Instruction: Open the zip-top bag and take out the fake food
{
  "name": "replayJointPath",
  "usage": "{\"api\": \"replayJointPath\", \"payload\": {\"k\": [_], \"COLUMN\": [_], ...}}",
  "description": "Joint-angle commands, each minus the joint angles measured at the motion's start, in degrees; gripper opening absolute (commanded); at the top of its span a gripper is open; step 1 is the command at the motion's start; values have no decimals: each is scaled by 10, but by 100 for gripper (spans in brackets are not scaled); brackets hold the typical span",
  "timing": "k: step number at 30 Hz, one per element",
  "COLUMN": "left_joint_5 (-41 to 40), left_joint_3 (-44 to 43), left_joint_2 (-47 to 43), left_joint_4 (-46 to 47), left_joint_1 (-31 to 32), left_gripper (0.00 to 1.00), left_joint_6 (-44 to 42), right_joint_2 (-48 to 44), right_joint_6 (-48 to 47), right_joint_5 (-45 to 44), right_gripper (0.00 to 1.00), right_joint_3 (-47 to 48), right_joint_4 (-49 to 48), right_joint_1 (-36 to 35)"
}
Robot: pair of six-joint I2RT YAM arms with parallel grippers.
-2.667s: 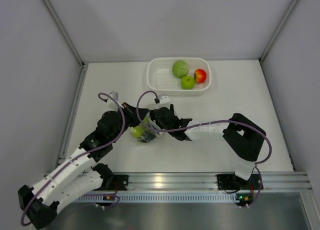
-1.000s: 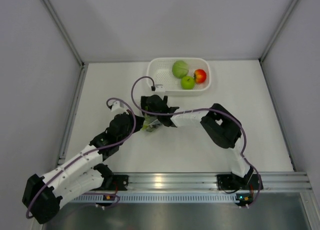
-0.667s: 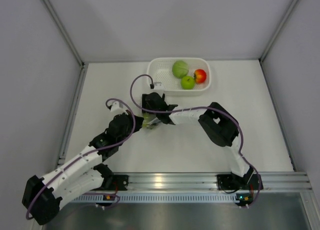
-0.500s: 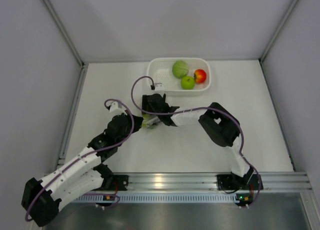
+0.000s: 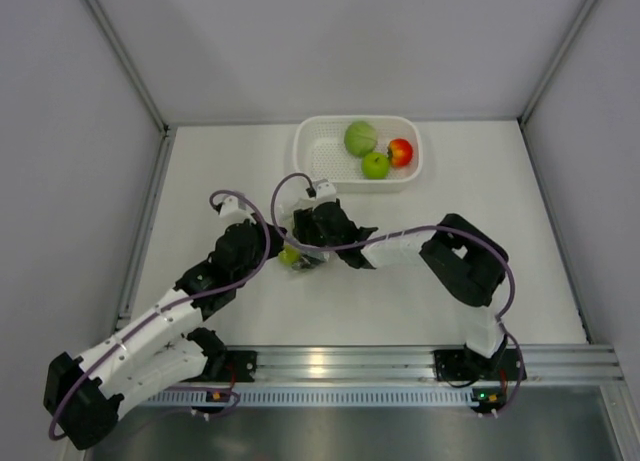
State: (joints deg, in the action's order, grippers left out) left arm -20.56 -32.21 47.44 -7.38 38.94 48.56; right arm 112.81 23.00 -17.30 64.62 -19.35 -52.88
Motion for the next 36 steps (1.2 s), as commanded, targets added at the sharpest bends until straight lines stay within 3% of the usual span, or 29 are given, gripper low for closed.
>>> {"api": "replayJointPath", "payload": {"k": [1,11,22,28,36], "left_joint_5": [-19,-8,-3,-27,-18], "left_joint_3": [-35,-36,-13,-1,7], "left_joint_2": [9,15,-15,-31,-32], "left_joint_4": [10,13,20,20,21], "left_joint_1": [0,-2,-2,-3,-3], "left_gripper": [0,0,0,0,0], "left_joint_6": [-21,-28,-31,-29,-22], "right_joint_2": [-59,-148,-215,-247,-313], "right_joint_6": [-29,-33,-29,-37,-42], "right_joint_5": [37,125,127,212,200], "right_gripper": [36,37,36,34,34], "right_joint_3": [-25,-81,-83,-102,-114], "right_joint_4": [-40,-30,105,129,157], "right_joint_1": [-19,-36,-37,-38,-37]}}
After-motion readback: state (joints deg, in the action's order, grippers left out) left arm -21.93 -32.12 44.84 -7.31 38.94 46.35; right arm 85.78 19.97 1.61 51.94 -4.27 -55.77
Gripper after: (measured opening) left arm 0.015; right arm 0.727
